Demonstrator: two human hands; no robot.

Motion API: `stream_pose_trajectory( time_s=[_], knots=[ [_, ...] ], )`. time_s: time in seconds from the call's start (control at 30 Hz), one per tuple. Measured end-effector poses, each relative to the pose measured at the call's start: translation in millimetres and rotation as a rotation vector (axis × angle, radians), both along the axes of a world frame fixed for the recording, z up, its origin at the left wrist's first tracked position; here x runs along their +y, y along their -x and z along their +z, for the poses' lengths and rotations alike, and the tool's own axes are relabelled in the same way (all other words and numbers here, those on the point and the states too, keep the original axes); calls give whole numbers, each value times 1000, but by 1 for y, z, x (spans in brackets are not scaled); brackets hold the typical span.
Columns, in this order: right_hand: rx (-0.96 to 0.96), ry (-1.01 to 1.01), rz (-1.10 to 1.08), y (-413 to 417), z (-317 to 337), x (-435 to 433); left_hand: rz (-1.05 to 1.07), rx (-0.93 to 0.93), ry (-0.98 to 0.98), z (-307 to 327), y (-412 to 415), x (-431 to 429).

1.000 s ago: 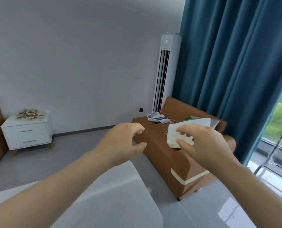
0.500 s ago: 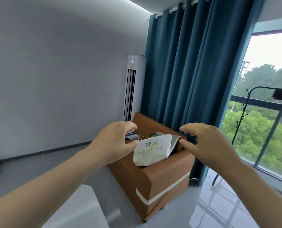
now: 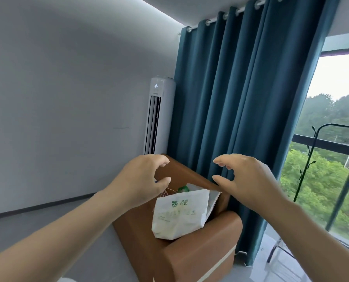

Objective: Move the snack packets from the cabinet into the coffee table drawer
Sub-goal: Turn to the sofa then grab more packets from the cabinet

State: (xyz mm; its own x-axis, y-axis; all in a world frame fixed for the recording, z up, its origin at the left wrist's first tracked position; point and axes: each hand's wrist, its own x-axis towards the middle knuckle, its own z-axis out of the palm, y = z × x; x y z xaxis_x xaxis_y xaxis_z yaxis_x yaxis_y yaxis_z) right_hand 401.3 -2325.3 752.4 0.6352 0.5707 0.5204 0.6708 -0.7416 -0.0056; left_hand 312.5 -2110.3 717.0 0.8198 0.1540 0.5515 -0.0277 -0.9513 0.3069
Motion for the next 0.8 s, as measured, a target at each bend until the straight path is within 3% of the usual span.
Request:
stream_pose_trajectory(
  time_s=[0.47,0.8],
  knots=[
    [-9,42,282,-238,17,111,256,-15,-59,13,-194,78],
    [-17,58,530,-341,3,267,504,3,-81,1,-252,199]
  ],
)
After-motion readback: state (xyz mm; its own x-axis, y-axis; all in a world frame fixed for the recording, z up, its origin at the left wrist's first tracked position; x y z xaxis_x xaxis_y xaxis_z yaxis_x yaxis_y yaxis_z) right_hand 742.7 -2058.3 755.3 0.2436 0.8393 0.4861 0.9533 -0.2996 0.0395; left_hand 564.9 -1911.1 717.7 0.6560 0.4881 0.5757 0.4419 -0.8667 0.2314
